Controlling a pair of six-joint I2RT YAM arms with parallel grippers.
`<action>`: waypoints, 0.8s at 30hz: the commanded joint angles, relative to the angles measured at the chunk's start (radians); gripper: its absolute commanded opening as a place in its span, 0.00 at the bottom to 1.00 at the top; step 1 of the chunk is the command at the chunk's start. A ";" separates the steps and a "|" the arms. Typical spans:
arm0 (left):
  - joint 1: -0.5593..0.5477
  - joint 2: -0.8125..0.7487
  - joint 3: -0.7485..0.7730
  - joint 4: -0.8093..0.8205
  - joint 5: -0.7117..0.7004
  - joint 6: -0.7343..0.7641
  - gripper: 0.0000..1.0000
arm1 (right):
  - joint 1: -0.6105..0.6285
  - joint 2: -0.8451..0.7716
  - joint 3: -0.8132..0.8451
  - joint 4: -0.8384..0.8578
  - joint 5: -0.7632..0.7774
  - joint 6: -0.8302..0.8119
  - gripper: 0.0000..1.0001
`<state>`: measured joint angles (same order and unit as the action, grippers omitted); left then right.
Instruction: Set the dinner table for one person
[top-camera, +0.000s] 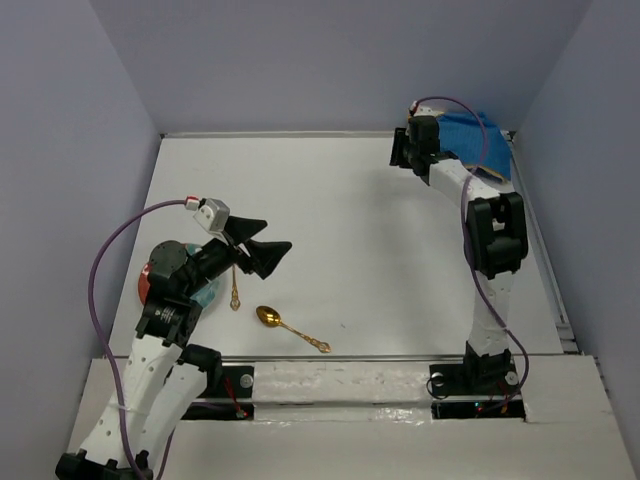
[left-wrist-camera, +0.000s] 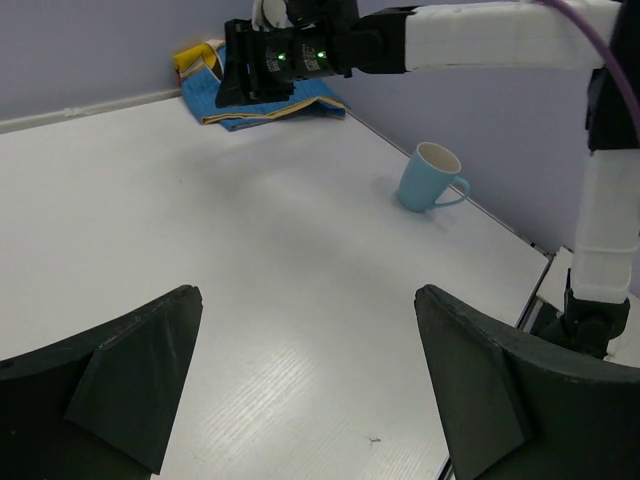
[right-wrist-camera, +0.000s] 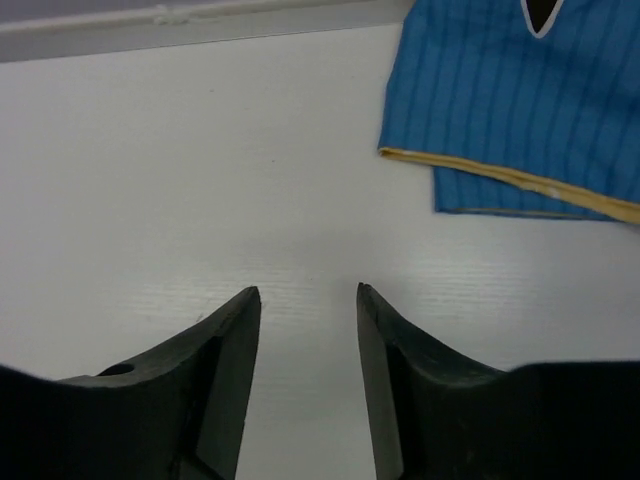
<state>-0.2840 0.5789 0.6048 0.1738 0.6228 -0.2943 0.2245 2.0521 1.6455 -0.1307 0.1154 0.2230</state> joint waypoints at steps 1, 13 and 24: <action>0.005 0.015 0.035 0.018 0.003 0.014 0.99 | 0.009 0.198 0.277 -0.033 0.148 -0.134 0.54; 0.006 0.048 0.039 0.013 0.003 0.023 0.99 | 0.009 0.592 0.789 -0.138 0.182 -0.375 0.53; 0.011 0.059 0.043 0.013 0.000 0.026 0.99 | 0.009 0.678 0.821 -0.141 0.219 -0.401 0.43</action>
<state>-0.2794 0.6395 0.6048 0.1616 0.6155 -0.2775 0.2245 2.7186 2.4317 -0.2657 0.3046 -0.1535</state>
